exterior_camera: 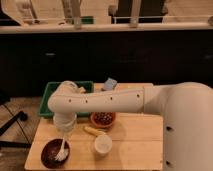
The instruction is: Wipe purple bowl with brush
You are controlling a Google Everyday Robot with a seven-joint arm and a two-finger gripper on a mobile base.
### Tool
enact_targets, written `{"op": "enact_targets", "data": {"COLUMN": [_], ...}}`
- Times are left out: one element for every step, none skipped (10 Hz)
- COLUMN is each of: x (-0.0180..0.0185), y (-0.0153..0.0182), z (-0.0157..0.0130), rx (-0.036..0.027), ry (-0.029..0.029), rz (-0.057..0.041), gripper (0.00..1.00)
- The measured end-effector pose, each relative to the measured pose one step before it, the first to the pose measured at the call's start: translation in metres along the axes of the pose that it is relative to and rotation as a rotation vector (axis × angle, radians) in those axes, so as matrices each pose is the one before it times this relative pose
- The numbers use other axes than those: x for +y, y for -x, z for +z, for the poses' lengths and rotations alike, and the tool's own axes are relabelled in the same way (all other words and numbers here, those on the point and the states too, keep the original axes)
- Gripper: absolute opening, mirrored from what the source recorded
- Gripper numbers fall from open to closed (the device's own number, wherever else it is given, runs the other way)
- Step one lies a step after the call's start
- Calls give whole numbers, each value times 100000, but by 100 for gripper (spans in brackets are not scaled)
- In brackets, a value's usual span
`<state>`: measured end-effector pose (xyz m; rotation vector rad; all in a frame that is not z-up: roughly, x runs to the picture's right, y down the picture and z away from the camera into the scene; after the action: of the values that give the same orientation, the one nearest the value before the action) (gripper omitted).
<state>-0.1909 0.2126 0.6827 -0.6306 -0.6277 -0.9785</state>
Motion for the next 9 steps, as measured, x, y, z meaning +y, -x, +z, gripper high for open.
{"op": "enact_targets", "data": {"x": [86, 18, -20, -254, -566, -346, -617, -706, -384], "y": [-516, -479, -348, -230, -22, 57, 284, 589, 499], "z": [-43, 9, 67, 189, 277, 202, 285, 393, 277], "rx": [672, 580, 260, 15, -346, -390, -835, -1459, -1167], "ry": [246, 456, 349, 365, 9, -32, -232, -292, -109], "rz": [776, 610, 320, -382, -854, -596, -1181, -1776, -1310], "gripper": [0, 0, 0, 0, 0, 0, 0, 0, 0]}}
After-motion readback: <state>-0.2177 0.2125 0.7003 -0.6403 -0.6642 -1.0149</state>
